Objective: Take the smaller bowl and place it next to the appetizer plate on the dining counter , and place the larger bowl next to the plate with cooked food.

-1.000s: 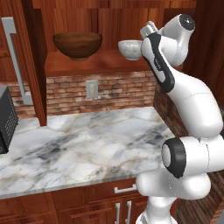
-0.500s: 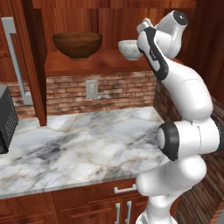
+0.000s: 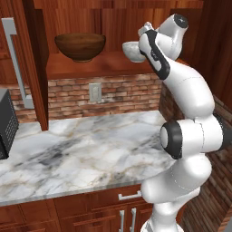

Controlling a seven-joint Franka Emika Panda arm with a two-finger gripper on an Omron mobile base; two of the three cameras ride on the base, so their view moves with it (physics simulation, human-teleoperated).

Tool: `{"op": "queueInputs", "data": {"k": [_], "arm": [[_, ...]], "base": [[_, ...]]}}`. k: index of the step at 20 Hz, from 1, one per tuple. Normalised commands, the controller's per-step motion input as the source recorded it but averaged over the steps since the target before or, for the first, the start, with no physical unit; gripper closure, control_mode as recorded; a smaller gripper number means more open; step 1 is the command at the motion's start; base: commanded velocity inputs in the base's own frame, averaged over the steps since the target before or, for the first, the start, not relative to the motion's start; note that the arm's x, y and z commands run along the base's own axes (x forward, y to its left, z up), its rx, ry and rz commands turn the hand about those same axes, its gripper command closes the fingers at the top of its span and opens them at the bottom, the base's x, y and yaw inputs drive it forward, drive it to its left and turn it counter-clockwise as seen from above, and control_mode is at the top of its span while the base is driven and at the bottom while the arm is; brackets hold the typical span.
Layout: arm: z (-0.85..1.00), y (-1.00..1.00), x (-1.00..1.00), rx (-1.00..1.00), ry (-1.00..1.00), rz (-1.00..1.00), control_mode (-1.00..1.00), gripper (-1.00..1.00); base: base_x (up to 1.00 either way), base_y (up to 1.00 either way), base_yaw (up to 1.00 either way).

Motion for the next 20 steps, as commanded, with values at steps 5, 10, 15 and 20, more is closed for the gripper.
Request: {"op": "queueInputs", "data": {"k": [5, 10, 15, 20], "arm": [[-0.47, 0.34, 0.07, 0.01, 0.00, 0.00, -1.00, 1.00], [-0.42, 0.08, 0.01, 0.00, 0.00, 0.00, -1.00, 1.00], [0.04, 0.01, -0.81, 0.02, -0.17, -0.13, -1.00, 1.00], [0.59, 0.28, -1.00, -0.02, -0.31, -0.06, -1.00, 1.00]], "base": [[0.00, 0.00, 0.00], [0.00, 0.00, 0.00], [0.00, 0.00, 0.00], [0.00, 0.00, 0.00]]}}
